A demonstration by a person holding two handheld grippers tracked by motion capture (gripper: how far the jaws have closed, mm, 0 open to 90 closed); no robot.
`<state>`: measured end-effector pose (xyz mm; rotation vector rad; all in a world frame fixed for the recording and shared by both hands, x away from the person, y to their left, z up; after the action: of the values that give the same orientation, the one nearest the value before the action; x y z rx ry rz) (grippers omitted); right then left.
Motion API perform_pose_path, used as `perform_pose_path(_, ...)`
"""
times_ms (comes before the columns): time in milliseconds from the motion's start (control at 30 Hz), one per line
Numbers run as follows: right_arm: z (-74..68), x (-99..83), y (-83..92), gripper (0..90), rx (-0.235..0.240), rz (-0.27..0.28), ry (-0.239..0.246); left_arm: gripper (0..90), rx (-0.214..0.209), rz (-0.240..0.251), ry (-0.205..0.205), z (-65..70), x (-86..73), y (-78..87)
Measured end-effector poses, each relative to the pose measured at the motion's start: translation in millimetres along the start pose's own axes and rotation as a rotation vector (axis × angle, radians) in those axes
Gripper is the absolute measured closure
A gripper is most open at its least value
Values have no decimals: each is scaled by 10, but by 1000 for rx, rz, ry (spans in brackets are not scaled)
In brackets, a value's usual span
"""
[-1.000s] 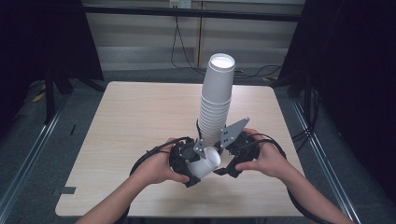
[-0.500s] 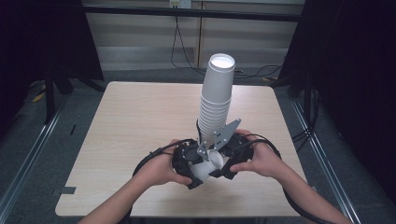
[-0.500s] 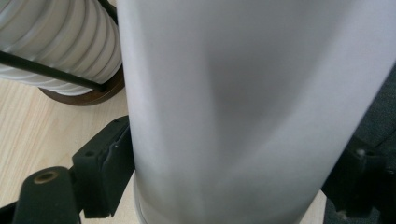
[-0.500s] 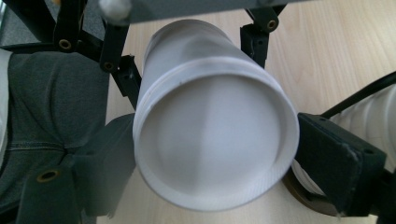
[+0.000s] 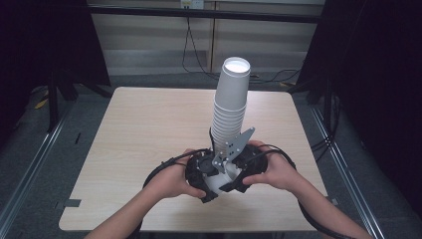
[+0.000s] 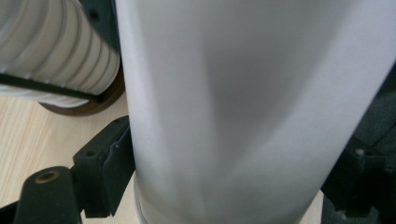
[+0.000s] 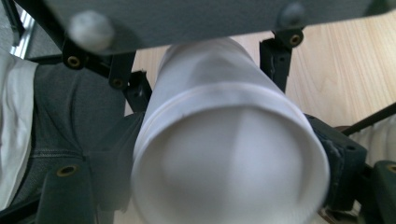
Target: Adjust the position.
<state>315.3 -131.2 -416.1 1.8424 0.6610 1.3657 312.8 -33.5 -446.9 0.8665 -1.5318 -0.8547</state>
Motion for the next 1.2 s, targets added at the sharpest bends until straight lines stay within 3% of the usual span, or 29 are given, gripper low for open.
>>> perform_pose_path(33, 4, 1, -4, 220, 1, 4, -1, 160, 8, 21, 14, 10, 20, -19)
perform_pose_path(67, -1, -1, -8, 223, -1, 3, -10, 163, 9, 3, -15, -5, 10, -7)
perform_pose_path(133, 6, -3, -8, 227, -13, 7, -5, 165, 5, 3, -17, -16, 5, -3)
perform_pose_path(167, 4, -12, 4, 234, -12, 14, -2, 165, 11, 31, 19, 6, 22, -20)
perform_pose_path(233, 7, -17, 6, 236, -9, 13, 4, 165, -4, -4, -30, -17, 1, 2)
perform_pose_path(267, 5, -19, 5, 237, -6, 14, 0, 163, 4, 45, 51, 35, 31, -34)
perform_pose_path(367, 1, -17, 16, 237, -11, 14, 2, 145, -3, 32, -37, -28, 8, -2)
perform_pose_path(433, 7, -15, 26, 237, -14, 14, 5, 143, -6, 45, -22, -22, 8, 2)
perform_pose_path(533, 12, -21, 46, 237, -15, 25, -4, 139, -6, 60, -33, -27, 2, 28)
perform_pose_path(567, 20, -28, 58, 237, -20, 28, -8, 139, 13, 81, -20, -22, 12, 37)
perform_pose_path(800, 38, -48, 59, 236, -14, 28, -7, 143, 11, 83, -48, -33, 23, 79)
perform_pose_path(900, 46, -60, 33, 236, -15, 26, 8, 149, 16, 135, -21, -43, 65, 141)
perform_pose_path(933, 43, -80, 34, 236, -19, 7, -3, 151, 16, 135, -21, -43, 65, 141)
perform_pose_path(1200, 87, -148, 59, 233, -33, 13, -2, 153, 33, 152, -10, -86, -14, 262)
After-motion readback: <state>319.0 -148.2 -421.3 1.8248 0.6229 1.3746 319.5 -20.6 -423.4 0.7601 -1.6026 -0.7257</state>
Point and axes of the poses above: each handheld gripper's, and its own axes: y roughly backward along the jaws, x roughly out of its top, z roughly to its right, the point moved 6 cm from there along -y, roughly forward along the jaws, and after that the axes turned 10 degrees about -y, right-handed, at the moved point
